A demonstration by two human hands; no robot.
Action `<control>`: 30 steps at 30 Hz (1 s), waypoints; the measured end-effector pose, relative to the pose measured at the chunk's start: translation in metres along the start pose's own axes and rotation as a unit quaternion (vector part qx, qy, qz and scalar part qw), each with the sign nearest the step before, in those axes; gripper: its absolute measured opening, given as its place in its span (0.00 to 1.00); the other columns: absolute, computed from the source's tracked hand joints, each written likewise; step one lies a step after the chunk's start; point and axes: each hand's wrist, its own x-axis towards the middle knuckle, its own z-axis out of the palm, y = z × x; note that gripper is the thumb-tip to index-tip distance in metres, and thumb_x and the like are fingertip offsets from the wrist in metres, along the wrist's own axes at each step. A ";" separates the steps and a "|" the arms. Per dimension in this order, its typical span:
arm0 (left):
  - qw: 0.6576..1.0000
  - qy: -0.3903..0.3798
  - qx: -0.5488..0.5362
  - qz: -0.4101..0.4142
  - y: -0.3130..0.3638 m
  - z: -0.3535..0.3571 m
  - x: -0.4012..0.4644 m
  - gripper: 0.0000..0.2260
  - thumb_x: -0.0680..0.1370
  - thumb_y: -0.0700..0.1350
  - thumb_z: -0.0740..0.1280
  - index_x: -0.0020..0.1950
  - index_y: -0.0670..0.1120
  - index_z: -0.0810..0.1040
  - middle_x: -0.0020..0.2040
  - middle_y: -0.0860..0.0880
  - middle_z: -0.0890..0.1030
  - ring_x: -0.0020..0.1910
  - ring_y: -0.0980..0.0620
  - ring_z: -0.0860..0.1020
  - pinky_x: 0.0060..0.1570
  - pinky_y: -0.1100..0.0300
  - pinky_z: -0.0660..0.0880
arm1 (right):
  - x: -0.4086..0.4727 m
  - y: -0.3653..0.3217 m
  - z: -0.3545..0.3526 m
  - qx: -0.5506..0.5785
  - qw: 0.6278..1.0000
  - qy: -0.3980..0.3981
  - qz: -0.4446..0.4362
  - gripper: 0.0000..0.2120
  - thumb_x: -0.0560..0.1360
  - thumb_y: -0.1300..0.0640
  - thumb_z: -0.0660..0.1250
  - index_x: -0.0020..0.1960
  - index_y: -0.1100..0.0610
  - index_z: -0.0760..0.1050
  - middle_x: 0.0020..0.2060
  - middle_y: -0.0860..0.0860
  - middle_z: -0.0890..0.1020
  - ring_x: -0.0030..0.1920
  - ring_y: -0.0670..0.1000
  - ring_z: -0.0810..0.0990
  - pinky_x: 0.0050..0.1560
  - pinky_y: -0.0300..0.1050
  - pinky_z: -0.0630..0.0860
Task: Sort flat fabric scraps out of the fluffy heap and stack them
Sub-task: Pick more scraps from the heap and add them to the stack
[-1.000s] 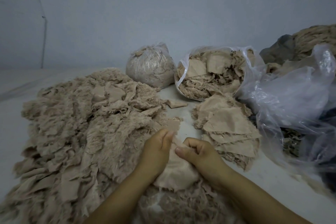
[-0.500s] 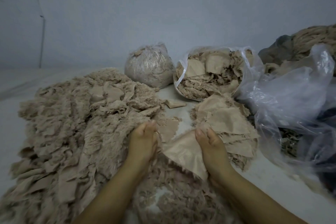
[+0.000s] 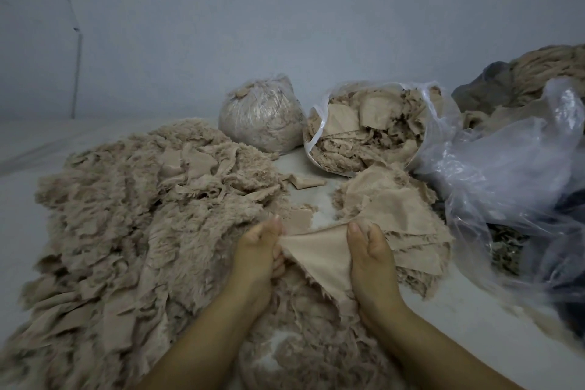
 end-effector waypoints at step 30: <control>0.804 -0.184 0.551 0.130 -0.010 -0.034 0.014 0.20 0.71 0.57 0.71 0.61 0.52 0.77 0.55 0.57 0.75 0.54 0.59 0.72 0.54 0.67 0.68 | 0.070 -0.026 -0.061 -0.434 0.899 0.047 -0.044 0.26 0.76 0.49 0.65 0.71 0.52 0.64 0.67 0.58 0.64 0.57 0.61 0.75 0.56 0.54 0.72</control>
